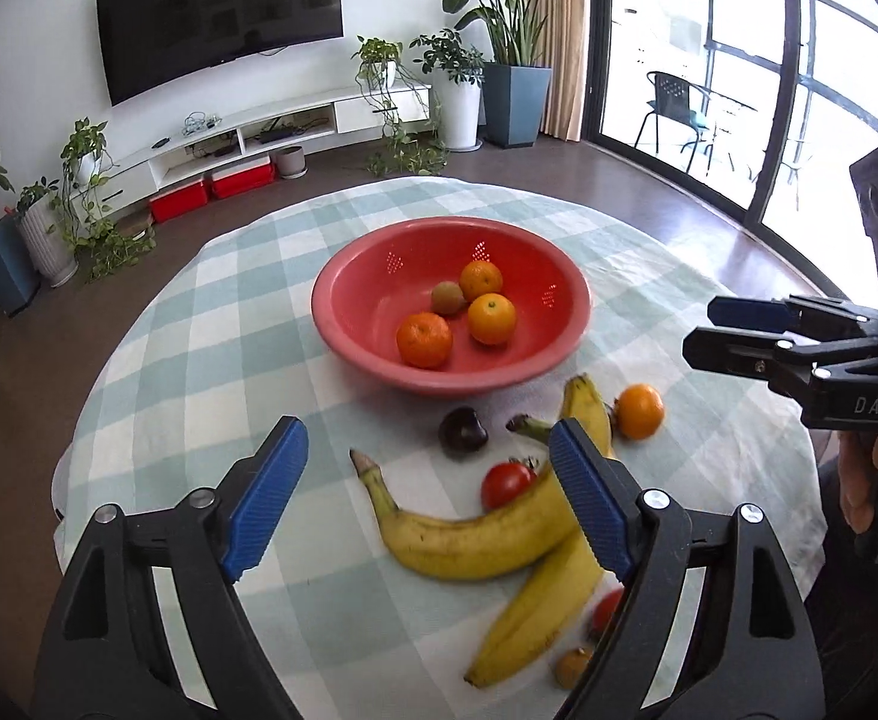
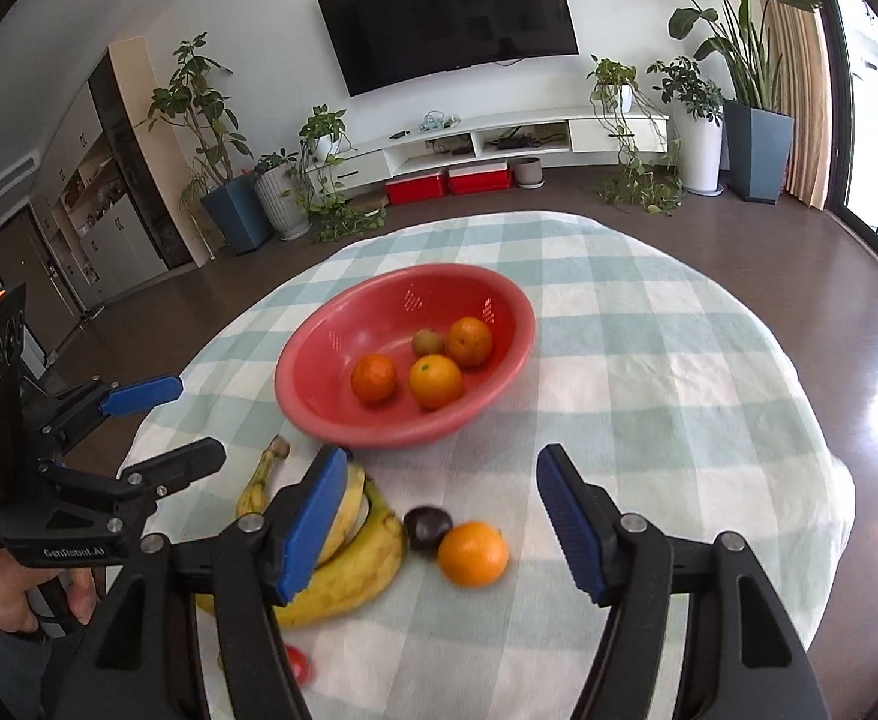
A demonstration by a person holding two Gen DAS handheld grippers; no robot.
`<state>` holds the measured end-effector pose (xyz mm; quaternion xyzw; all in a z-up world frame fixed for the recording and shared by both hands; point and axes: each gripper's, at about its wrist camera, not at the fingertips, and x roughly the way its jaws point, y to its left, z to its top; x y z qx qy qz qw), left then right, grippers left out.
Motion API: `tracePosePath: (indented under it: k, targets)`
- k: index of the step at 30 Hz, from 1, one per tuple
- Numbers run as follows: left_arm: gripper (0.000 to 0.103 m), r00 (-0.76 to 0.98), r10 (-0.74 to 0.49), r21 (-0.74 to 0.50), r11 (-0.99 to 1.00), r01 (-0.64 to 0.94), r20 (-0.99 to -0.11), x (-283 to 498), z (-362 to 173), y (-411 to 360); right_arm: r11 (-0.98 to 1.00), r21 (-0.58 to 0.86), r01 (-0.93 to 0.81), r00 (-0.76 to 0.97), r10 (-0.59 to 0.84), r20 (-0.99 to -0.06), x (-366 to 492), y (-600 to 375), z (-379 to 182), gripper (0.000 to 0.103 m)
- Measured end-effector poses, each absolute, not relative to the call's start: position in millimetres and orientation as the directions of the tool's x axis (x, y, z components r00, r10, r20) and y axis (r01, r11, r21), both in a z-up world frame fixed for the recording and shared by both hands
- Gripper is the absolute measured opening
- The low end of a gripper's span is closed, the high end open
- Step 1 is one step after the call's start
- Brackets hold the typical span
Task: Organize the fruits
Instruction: 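Move the left tool to the remaining brown kiwi and close on it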
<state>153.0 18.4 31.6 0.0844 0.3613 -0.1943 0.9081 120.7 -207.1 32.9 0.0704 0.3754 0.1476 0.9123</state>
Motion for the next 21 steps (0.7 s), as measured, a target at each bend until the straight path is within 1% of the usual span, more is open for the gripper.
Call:
tracePosePath:
  k: [3, 10, 15, 21]
  targets:
    - [0.085, 0.656, -0.307, -0.029, 0.917, 0.399, -0.690, 122.3, 23.9, 26.6, 0.941, 0.267, -0.208, 0.658, 0.337, -0.674, 96.4, -205.4, 18.8, 0.069]
    - [0.085, 0.597, -0.331, -0.095, 0.915, 0.391, -0.731, 65.8, -12.9, 30.3, 0.935, 0.283, -0.213, 0.619, 0.353, -0.701, 60.8, -192.4, -4.1, 0.069]
    - [0.085, 0.578, -0.333, -0.102, 0.913, 0.395, -0.745, 35.5, -29.2, 25.0, 0.932, 0.260, -0.252, 0.596, 0.361, -0.717, 50.4, -178.1, -14.0, 0.068]
    - [0.085, 0.580, -0.343, -0.104, 0.909, 0.405, -0.739, 23.5, -38.8, 19.0, 0.927, 0.224, -0.302, 0.586, 0.366, -0.723, 45.7, -162.0, -15.5, 0.066]
